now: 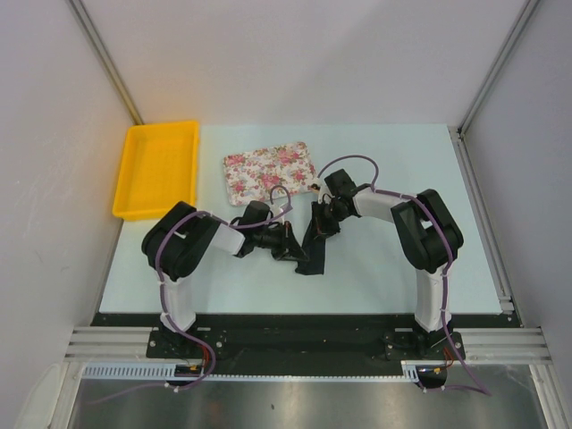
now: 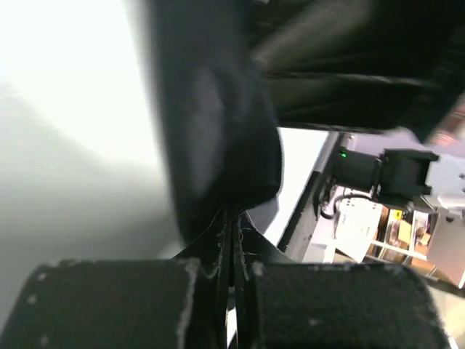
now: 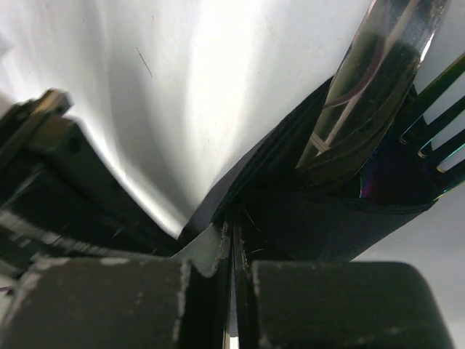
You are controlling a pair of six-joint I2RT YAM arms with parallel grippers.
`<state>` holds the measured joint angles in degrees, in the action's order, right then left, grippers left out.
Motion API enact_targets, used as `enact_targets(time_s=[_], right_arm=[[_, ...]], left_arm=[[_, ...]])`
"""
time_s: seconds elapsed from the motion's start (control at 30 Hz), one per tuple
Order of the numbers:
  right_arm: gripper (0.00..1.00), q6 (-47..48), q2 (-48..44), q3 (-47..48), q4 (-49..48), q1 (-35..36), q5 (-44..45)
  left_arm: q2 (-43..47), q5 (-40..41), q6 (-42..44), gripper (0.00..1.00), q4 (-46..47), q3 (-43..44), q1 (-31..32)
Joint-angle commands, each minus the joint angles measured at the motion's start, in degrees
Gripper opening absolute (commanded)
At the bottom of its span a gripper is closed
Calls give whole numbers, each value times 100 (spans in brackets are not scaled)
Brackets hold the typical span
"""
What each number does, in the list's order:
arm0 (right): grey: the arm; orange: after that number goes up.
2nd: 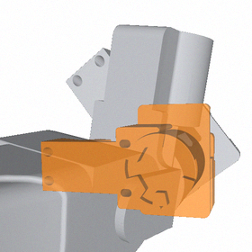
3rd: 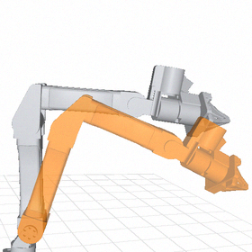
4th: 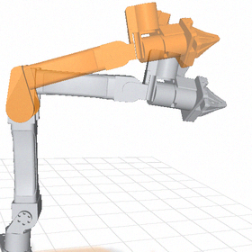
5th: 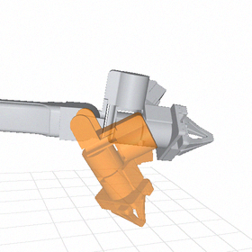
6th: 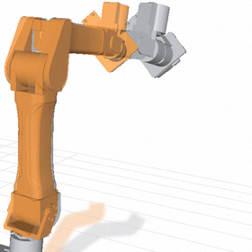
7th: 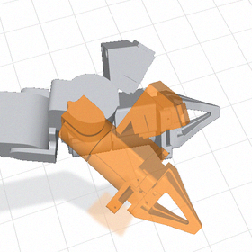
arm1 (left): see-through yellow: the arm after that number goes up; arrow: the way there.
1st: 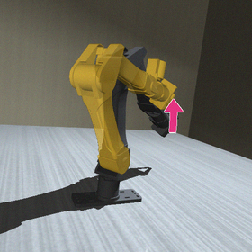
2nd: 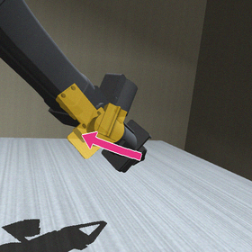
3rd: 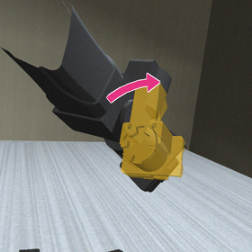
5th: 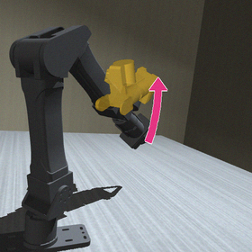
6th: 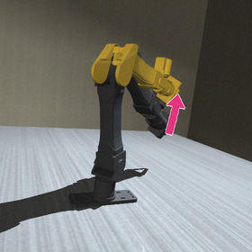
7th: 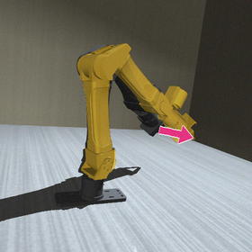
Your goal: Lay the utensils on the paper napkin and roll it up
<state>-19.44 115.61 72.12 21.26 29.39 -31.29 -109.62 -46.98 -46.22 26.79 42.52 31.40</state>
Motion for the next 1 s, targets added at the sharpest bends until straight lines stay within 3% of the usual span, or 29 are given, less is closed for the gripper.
enact_targets(time_s=[0.0, 0.17, 0.33, 0.53, 0.97], right_arm=[[0, 116, 419, -216, -78, 129, 484], [2, 73, 68, -75, -25, 76, 2], [10, -226, -486, -92, -253, -300, -693], [10, -929, -856, -707, -965, -846, -1677], [7, -1106, -321, -1077, -1554, -856, -1635]], left_arm=[[-243, 312, 103, 0, -277, 282, 33], [-279, 611, 411, 0, -981, 415, 33], [-270, 646, 447, 0, -1079, 415, 33], [-270, 681, 508, 0, -1158, 459, 33], [-235, 620, 596, 0, -1140, 538, 24]])
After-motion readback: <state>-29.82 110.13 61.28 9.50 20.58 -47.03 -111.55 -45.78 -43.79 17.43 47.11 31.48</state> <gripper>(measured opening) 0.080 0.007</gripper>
